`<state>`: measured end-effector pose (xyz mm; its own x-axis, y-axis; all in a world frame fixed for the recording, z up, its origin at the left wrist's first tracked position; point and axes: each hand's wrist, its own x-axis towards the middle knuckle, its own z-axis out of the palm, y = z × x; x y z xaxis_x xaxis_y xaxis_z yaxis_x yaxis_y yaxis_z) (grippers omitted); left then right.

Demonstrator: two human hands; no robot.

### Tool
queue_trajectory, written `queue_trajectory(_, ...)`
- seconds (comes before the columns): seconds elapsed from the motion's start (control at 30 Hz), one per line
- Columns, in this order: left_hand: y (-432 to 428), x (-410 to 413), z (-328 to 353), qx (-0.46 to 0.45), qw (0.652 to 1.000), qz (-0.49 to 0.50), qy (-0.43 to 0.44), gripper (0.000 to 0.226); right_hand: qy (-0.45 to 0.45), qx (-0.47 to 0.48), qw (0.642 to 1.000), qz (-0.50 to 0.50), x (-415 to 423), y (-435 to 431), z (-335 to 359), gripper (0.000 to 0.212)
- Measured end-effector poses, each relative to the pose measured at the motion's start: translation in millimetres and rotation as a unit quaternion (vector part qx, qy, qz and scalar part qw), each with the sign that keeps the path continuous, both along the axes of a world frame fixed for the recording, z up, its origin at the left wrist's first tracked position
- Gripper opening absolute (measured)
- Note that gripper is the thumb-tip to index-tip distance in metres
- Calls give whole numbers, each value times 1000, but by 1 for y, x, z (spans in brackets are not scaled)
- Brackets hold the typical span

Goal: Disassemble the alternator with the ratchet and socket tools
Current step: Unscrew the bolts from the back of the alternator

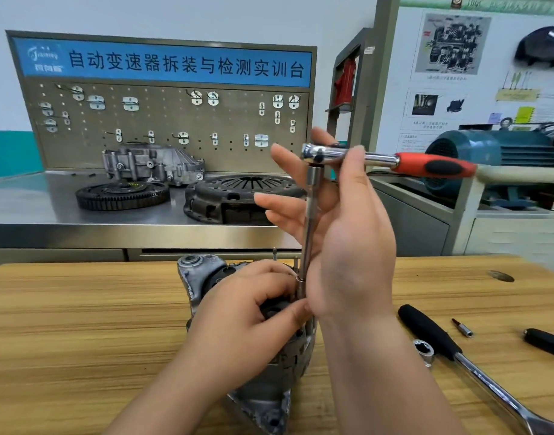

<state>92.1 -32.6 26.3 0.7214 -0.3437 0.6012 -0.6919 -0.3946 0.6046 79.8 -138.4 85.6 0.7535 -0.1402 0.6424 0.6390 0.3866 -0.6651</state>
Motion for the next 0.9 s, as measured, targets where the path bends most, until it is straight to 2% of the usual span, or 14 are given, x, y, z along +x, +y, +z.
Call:
queue_trajectory(0.1, 1, 0, 0, -3, 1000, -11, 12, 36, 17, 10, 1000, 8, -1, -1, 1, 41)
queue_trajectory(0.17, 0, 1, 1, -5, 1000, -1, 18, 27, 5, 11, 1000, -12, -2, 2, 1, 36)
queue_trajectory(0.23, -1, 1, 1, -6, 1000, 9, 19, 28, -28, -2, 998, -48, -3, 5, 1, 27)
queue_trajectory(0.3, -1, 0, 1, -3, 1000, 17, 16, 31, -62, -13, 996, -70, -3, 7, 1, 28)
queue_trajectory(0.43, -2, -1, 1, 0, 1000, 26, 11, 30, -60, -10, 997, -49, -4, 8, 1, 22)
queue_trajectory(0.57, -1, 0, 0, -10, 1000, 9, -2, 43, -15, 6, 1000, -2, -2, 2, 0, 37)
queue_trajectory(0.63, -1, 0, 0, -16, 1000, -6, 1, 42, 1, 9, 1000, 5, -3, 0, 0, 45)
queue_trajectory(0.8, 1, 1, 0, -19, 999, -7, 25, 41, -39, -17, 998, -47, -6, 6, 3, 27)
queue_trajectory(0.9, -1, 1, 1, -4, 1000, 22, 9, 29, -63, -15, 997, -47, -7, 6, 4, 23)
